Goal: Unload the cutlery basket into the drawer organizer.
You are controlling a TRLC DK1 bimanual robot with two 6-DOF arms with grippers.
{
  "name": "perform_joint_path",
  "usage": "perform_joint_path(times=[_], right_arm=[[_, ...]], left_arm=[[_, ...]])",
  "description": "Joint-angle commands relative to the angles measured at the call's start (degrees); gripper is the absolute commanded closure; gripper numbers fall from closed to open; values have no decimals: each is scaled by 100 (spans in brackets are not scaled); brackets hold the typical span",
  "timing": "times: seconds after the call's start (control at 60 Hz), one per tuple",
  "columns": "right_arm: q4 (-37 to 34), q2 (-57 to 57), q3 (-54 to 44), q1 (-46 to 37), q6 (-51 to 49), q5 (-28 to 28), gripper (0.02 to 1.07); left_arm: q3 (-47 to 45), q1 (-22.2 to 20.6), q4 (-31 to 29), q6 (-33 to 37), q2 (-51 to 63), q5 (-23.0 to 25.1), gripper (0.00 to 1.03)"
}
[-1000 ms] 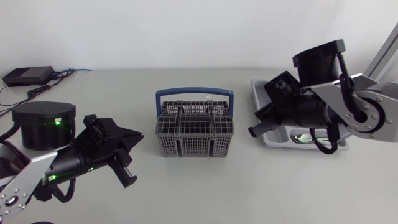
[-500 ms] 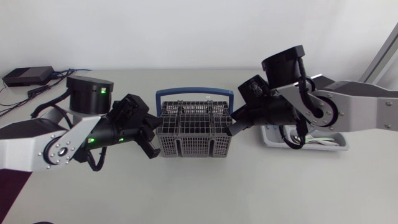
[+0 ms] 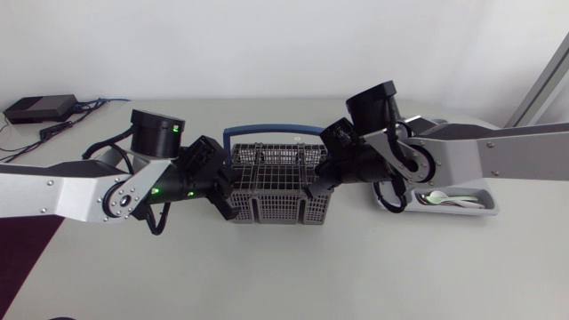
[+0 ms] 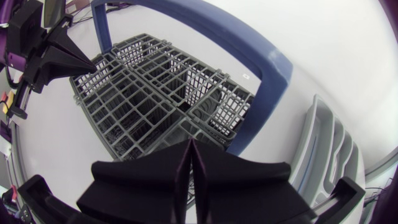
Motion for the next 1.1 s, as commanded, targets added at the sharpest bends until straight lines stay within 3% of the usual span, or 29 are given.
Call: perform_joint_path(times=[0.0, 0.267, 0.45, 0.733, 1.083], right_arm=[[-36, -125, -2, 74, 190, 2, 102], [-414, -1294, -371, 83, 216, -7, 102], [-370, -1408, -793, -401, 49, -95, 102], [-98, -898, -801, -902, -48, -121, 102], [139, -72, -327, -453, 163, 99, 102]], left_arm=[[65, 74, -57, -158, 14, 61, 80], [-287, 540, -497, -79, -1190, 395, 80], [-366, 1155, -400, 167, -935, 676, 80], [-216, 1199, -154, 202, -267, 685, 80], [-49, 1006, -13, 150, 75, 685, 80]])
